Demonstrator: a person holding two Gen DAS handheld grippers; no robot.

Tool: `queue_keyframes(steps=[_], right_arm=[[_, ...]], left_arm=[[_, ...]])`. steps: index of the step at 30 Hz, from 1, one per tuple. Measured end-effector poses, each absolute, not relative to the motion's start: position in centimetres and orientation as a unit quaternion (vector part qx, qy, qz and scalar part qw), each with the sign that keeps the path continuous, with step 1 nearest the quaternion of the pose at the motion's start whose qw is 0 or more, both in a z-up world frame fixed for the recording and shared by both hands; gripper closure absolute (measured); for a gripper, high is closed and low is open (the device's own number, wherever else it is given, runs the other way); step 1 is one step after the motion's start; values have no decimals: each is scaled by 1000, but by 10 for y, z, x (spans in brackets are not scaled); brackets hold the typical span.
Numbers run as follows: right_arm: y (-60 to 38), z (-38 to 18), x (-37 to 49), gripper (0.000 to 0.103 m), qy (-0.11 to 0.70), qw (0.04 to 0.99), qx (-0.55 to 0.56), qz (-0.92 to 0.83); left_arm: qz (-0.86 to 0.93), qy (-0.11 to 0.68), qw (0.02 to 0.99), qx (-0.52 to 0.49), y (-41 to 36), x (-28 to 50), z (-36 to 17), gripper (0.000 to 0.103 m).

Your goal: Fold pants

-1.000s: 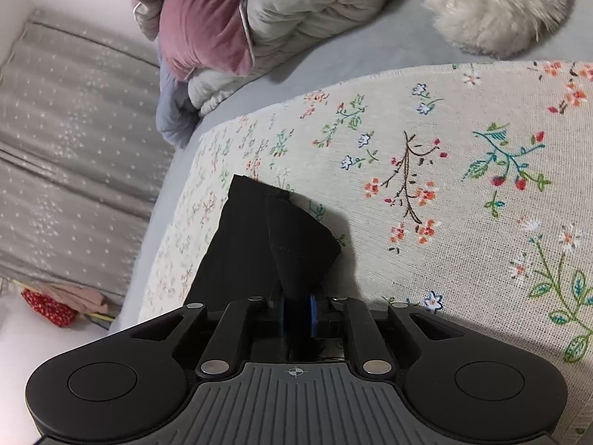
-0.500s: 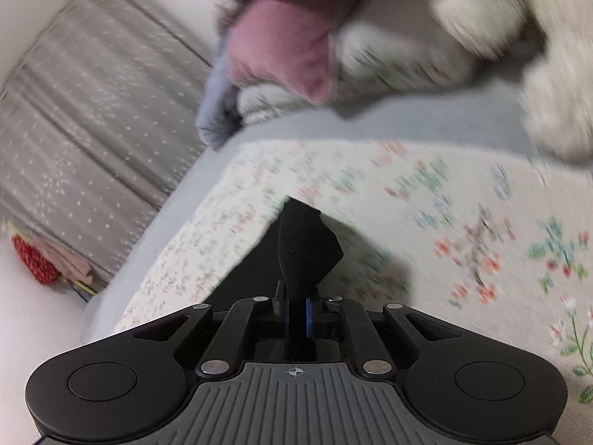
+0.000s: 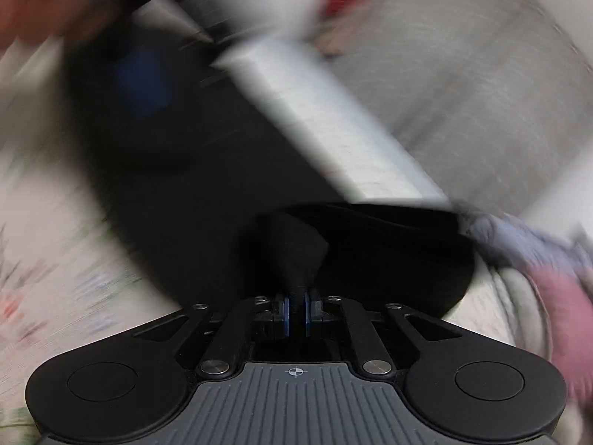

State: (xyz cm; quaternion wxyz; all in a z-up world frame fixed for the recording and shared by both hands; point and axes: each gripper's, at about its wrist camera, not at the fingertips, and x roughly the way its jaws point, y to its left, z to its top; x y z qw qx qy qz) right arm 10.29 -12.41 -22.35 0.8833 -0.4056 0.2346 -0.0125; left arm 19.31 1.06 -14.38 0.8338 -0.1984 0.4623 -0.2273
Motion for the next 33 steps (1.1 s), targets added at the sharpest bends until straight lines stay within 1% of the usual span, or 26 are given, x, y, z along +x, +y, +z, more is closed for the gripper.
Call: queue_keyframes(steps=[1,2,5,7,11,13,15,17,19,21,23,27,30,31,33], right_arm=[[-120,-225,101,94,230,876,-423,-11],[-121,-221,101,93,231,881,-413,-6],[-131,-212,103,92,246,898,-366,-3],[-133,-212,103,92,248,900,-358,-5],[-140,-206,107,93,251,910,-329,-7],[-150,-195,110,94,266,924,-274,-6],[-168,-182,116,95,283,940,-190,-3],[-192,-169,118,95,288,952,-105,-7],[-213,-152,118,96,273,961,-39,-21],[-238,-133,117,96,247,968,20,-46],[-260,-113,116,96,214,971,56,-87],[-283,-80,114,96,127,971,41,-198],[-270,-67,132,95,88,975,-6,-202],[-253,-69,145,95,99,980,-45,-166],[-192,-91,167,95,163,968,-183,-60]], left_arm=[[-235,456,834,-201,11,192,-145,13],[-243,450,835,-204,10,190,-144,12],[-271,439,833,-202,1,191,-143,12],[-290,433,836,-174,-14,194,-141,11],[-355,415,833,-88,-46,191,-128,11],[-358,399,843,-33,-67,192,-124,11],[-355,402,844,-15,-74,194,-125,11],[-341,426,837,-45,-69,204,-127,11],[-325,440,832,-94,-53,215,-122,11],[-313,430,837,-130,-34,221,-113,11],[-301,421,842,-153,-20,223,-106,11],[-278,417,841,-205,12,226,-101,11],[-244,413,844,-239,30,228,-106,11],[-233,414,844,-251,41,228,-106,11],[-209,414,843,-273,56,232,-110,11]])
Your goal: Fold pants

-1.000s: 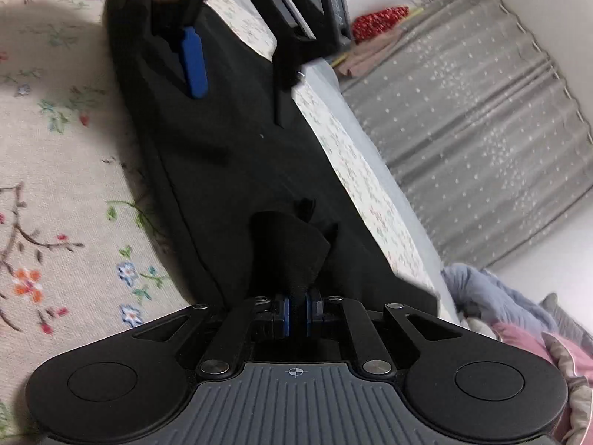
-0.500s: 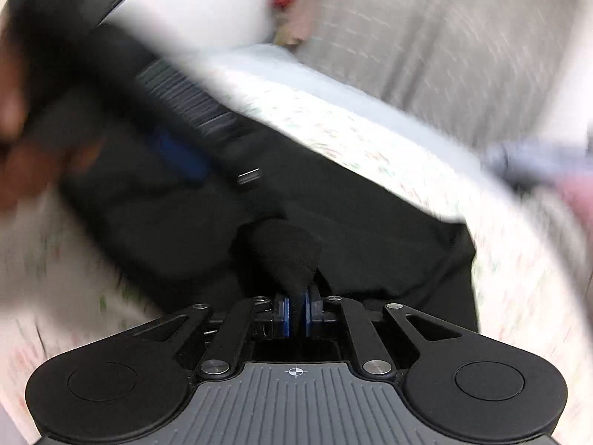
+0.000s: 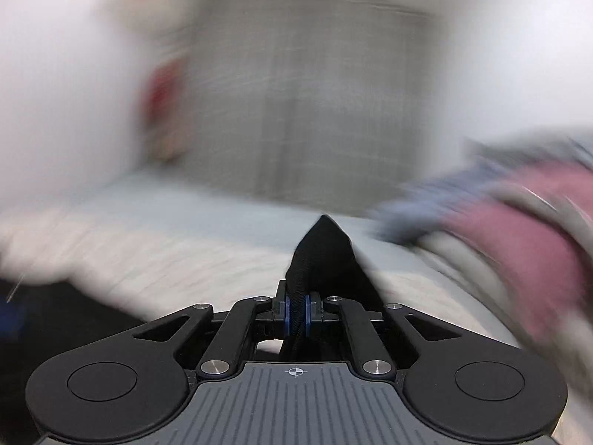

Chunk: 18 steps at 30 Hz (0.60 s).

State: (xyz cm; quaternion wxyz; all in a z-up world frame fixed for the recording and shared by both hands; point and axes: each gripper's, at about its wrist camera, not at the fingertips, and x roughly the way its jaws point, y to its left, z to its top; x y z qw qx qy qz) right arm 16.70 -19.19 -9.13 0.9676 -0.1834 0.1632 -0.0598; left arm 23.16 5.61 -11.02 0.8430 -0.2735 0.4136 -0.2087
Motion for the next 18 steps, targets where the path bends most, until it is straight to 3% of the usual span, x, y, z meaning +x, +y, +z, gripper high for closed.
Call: queue_keyframes(steps=[2,4,6,11,18], right_arm=[[-133,-138,170,96,230,919,-318,34],[-107,-171,158,96,272,889,-355,97],[-96,-179,146,96,256,880,-390,91],[-112,-156,136,96,234,913,-329,61],[-113,-150,129,96,198,932,-302,33]], left_arm=[[-187,422,839,-287,68,232,-115,11],[-182,434,832,-293,68,233,-121,11],[-195,440,827,-290,67,232,-121,11],[-225,450,827,-251,43,226,-118,11],[-259,469,794,-286,23,224,-130,4]])
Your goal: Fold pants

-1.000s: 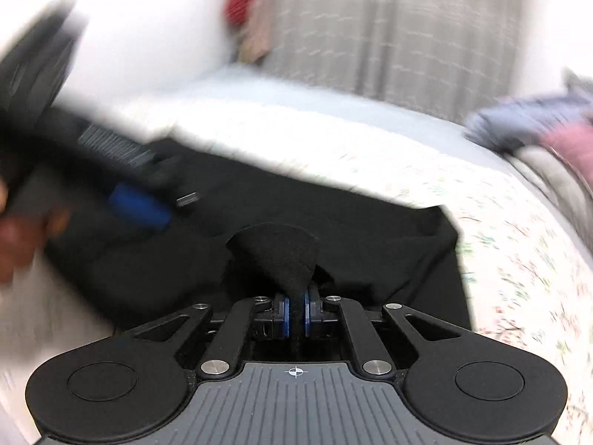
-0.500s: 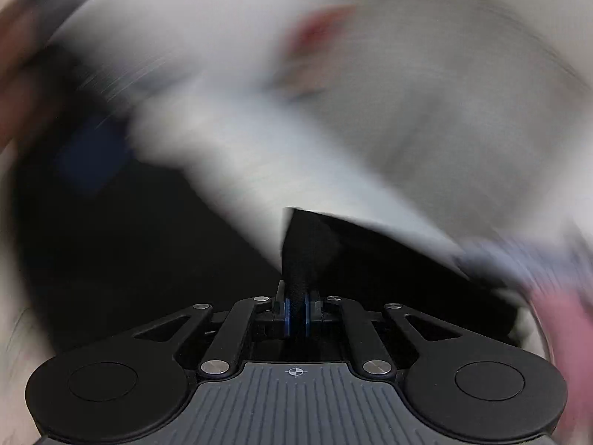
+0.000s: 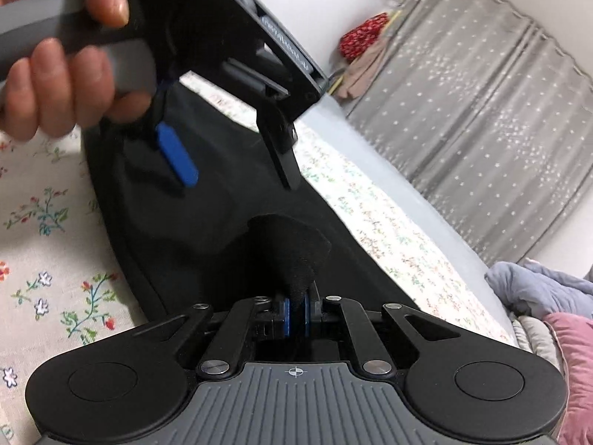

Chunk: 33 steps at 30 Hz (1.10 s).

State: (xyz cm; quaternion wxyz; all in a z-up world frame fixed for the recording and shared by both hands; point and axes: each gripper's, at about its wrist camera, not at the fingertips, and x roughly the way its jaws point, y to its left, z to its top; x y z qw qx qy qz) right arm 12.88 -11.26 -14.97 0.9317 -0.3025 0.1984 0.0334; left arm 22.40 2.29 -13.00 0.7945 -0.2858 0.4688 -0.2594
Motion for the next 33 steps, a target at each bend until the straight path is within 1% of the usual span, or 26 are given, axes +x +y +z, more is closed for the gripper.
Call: queue_keyframes(steps=[4,5,7,9,10,12,13,14,15,17,19,20,21,22,23,24,25,26,27,33], right_arm=[[-92,-143,120,96,167,937,-307,31],[-87,-149,120,96,160,934,-316,32],[-76,-155,114,96,155,928,-338,34],[-72,-162,115,96,154,924,-347,38],[-71,-164,115,96,154,923,-351,38],[-81,-162,123,96,151,921,-358,38],[-81,-163,123,96,148,919,-362,37],[-80,-164,121,96,147,919,-365,36],[-81,-165,122,95,147,918,-367,37],[-81,-168,121,93,156,915,-370,42],[-83,-167,124,75,161,914,-371,39],[-81,-167,122,48,163,915,-368,34],[-81,-166,122,24,163,918,-361,30],[-82,-165,124,21,164,920,-354,25],[-84,-165,126,23,171,921,-348,21],[-85,-166,129,31,182,922,-341,24],[-87,-166,132,42,194,924,-328,31],[-88,-167,136,80,205,927,-312,31],[-90,-167,139,100,214,930,-298,27],[-88,-146,141,100,173,949,-265,1]], left_arm=[[-279,473,777,-308,10,231,-135,4],[-282,472,777,-308,5,233,-134,4],[-281,469,785,-290,-2,235,-134,7],[-278,465,798,-262,-12,241,-133,24],[-279,465,801,-253,-13,243,-133,29],[-284,460,809,-231,-17,247,-135,60],[-286,457,813,-218,-18,249,-136,68],[-286,454,818,-207,-20,250,-137,89],[-284,453,821,-200,-20,251,-137,91],[-284,452,824,-191,-21,248,-138,91],[-284,449,830,-173,-25,245,-136,91],[-285,448,830,-172,-26,245,-135,91],[-284,449,829,-175,-25,245,-135,91],[-282,450,828,-178,-24,246,-135,91],[-282,450,828,-180,-23,247,-134,91],[-281,450,828,-182,-23,248,-134,91],[-280,450,828,-184,-24,250,-134,91],[-279,450,828,-186,-23,250,-134,91],[-279,449,828,-186,-22,250,-133,91],[-290,432,835,-180,-23,253,-119,91]])
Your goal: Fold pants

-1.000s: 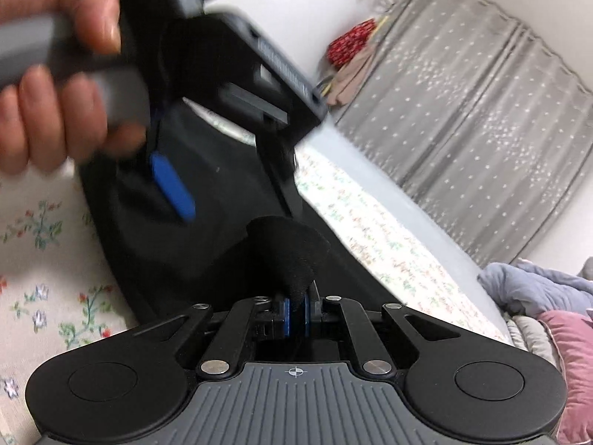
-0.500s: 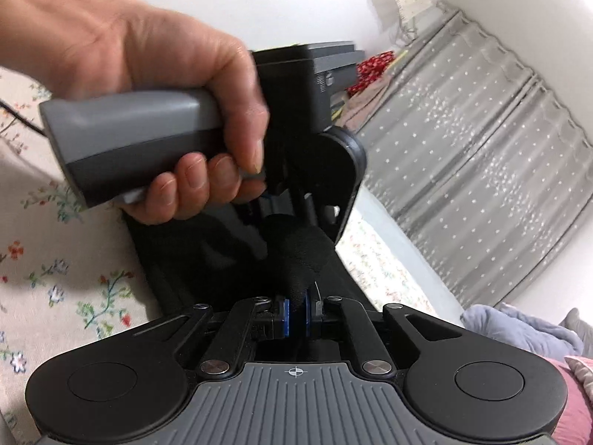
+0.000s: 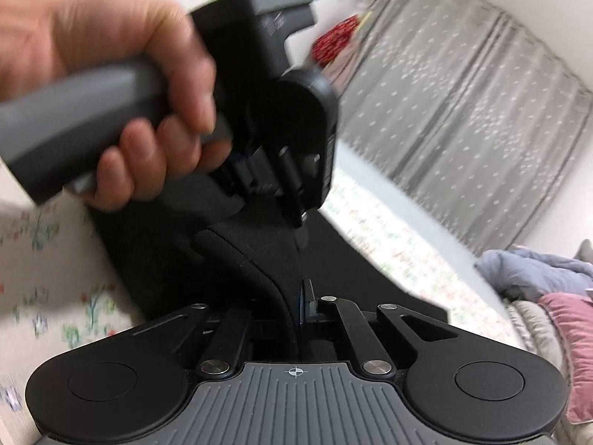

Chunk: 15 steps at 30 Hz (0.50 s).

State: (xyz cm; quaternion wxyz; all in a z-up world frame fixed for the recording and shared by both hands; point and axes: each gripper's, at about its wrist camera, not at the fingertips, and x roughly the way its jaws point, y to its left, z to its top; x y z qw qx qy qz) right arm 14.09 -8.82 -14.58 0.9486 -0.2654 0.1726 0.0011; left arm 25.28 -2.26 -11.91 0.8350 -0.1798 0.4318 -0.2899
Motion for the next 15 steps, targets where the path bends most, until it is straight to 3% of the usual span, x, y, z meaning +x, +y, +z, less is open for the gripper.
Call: queue_keyframes(steps=[15], right_arm=[[-17,-86,189,100,123,974,-192,21]], left_arm=[[-270,375,886,-37,50,272,-44,91]])
